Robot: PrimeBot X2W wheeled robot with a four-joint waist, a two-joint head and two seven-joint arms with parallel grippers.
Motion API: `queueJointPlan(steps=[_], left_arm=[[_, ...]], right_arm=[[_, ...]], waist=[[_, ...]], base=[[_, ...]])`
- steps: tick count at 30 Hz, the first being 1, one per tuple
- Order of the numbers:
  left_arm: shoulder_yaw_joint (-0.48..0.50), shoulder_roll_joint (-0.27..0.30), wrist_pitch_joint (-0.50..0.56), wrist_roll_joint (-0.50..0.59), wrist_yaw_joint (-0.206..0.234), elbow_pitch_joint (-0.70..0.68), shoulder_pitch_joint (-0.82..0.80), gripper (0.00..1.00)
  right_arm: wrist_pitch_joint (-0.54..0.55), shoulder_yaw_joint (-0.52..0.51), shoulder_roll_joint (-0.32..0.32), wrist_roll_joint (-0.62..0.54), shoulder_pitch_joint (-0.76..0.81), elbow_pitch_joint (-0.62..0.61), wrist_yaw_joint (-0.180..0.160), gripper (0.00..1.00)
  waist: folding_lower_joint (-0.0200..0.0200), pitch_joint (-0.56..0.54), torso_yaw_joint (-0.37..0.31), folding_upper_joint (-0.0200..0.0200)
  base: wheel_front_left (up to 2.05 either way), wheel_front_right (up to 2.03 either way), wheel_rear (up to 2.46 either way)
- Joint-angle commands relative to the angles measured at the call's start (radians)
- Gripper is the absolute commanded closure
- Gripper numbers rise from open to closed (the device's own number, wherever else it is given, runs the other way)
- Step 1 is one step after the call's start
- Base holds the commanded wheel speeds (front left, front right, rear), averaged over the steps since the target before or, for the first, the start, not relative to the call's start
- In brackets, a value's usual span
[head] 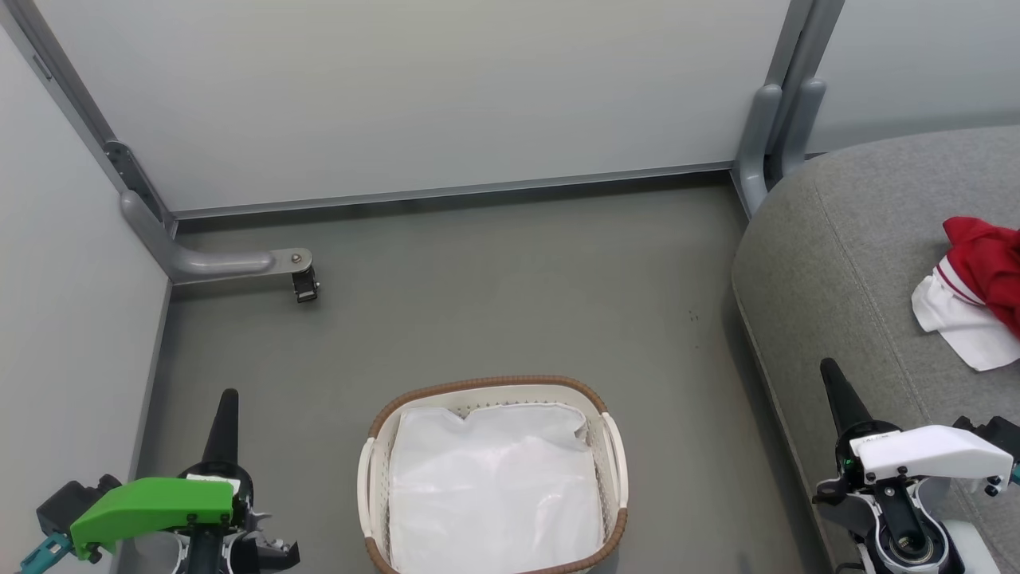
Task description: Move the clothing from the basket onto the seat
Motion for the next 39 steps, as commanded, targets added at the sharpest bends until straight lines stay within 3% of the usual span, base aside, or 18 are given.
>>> queueJointPlan(steps=[1,39], left_arm=[[0.008,0.005,0.006,-0.024,-0.006,-0.008,-0.022,1.0],[0.046,0.006,0.075,-0.267,-0.029,-0.028,-0.028,1.0]], right_arm=[[0.007,-0.005,-0.006,0.024,0.007,-0.013,-0.001,1.0],[0.074,-0.029,-0.008,0.285,0.031,-0.054,-0.001,1.0]], waist=[[0.0,-0.001,0.0,0.0],[0.0,-0.023,0.005,0.0]], base=[[0.0,0.0,0.0],[0.0,0.0,0.0]])
